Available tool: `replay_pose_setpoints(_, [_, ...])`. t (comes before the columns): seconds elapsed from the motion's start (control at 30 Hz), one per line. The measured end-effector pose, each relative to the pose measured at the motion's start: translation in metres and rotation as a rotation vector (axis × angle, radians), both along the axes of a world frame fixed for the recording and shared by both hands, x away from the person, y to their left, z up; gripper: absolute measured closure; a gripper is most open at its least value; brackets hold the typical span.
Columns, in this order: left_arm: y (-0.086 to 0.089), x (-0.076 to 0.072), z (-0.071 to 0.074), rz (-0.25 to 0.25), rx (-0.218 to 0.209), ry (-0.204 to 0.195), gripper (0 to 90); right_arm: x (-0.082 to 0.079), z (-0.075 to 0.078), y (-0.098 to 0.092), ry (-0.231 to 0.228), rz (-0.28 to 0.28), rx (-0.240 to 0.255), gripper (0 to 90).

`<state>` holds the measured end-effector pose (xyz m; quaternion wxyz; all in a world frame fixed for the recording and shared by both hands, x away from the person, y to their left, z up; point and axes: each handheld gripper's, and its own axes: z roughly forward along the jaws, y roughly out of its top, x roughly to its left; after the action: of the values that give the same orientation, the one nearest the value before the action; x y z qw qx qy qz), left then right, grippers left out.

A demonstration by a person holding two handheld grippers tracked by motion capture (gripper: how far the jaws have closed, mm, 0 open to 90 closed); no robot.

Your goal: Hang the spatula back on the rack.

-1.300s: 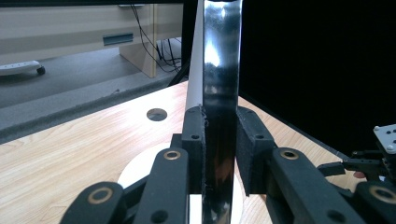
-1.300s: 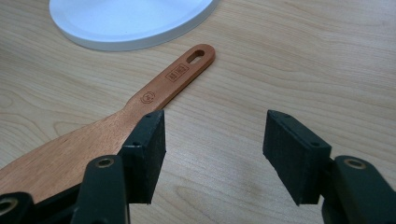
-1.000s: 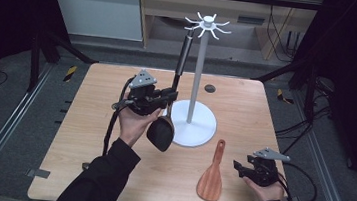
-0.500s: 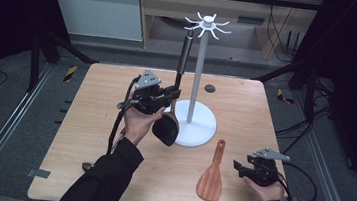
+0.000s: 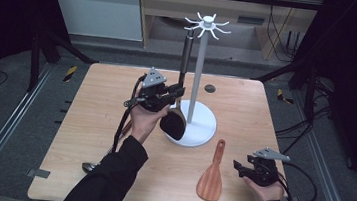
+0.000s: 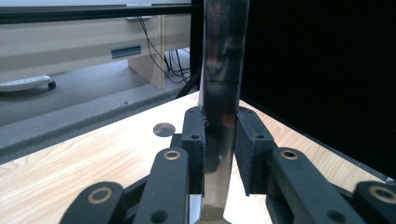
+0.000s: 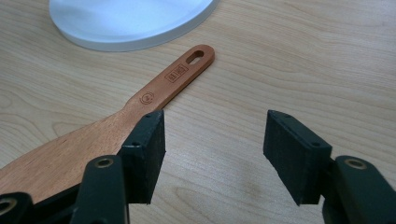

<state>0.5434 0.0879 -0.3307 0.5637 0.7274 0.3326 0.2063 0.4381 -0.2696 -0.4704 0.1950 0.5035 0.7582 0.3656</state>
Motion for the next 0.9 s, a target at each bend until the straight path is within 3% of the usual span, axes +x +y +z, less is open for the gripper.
replay_pose_setpoints(0.43, [-0.009, 0.010, -0.003, -0.007, -0.011, -0.007, 74.3, 0.000, 0.000, 0.000, -0.009, -0.004, -0.002, 38.9])
replay_pose_setpoints(0.9, [-0.015, 0.017, -0.003, 0.005, 0.008, -0.010, 73.9, 0.000, 0.000, 0.000, -0.013, 0.002, -0.004, 38.8])
